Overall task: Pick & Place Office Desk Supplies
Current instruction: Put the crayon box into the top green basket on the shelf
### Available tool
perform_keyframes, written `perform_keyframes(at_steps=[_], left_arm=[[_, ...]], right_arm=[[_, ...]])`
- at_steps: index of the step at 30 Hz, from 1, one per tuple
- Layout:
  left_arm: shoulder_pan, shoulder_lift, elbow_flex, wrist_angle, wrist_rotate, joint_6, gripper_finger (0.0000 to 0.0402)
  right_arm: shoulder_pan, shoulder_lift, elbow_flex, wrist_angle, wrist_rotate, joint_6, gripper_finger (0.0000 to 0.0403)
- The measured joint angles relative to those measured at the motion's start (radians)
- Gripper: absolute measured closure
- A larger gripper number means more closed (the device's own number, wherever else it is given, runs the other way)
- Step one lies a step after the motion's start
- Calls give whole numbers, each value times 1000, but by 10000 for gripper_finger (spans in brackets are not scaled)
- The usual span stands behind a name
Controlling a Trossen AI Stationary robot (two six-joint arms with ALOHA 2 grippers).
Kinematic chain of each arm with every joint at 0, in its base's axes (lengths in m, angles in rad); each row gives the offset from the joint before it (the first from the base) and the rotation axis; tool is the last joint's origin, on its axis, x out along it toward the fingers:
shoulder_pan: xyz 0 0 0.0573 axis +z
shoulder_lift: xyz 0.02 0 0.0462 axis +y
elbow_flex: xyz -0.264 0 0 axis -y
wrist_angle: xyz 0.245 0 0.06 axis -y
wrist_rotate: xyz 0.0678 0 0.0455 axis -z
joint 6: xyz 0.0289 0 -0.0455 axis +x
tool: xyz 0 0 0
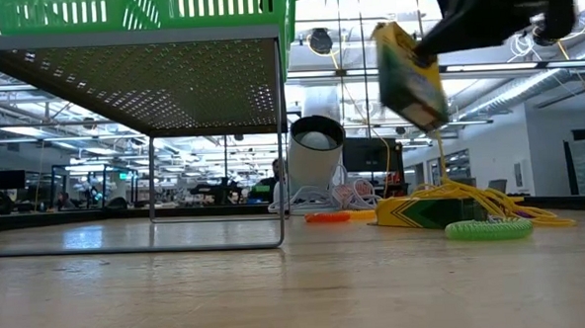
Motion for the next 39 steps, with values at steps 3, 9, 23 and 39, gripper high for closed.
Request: perform_keyframes(at_steps=[3, 9, 23, 39], left_arm=[[1, 0, 0, 0, 0, 6, 152], [2, 0, 0, 1, 0, 14, 151], [2, 0, 0, 1, -1, 25, 151], [2, 0, 1, 2, -1, 24, 151]], right_arm=[[11, -3, 0, -43, 20, 78, 403], [8, -29, 0, -138, -252, 287, 403], [52, -19, 0, -242, -534, 575, 403], [52, -14, -1, -344, -993, 973, 403]])
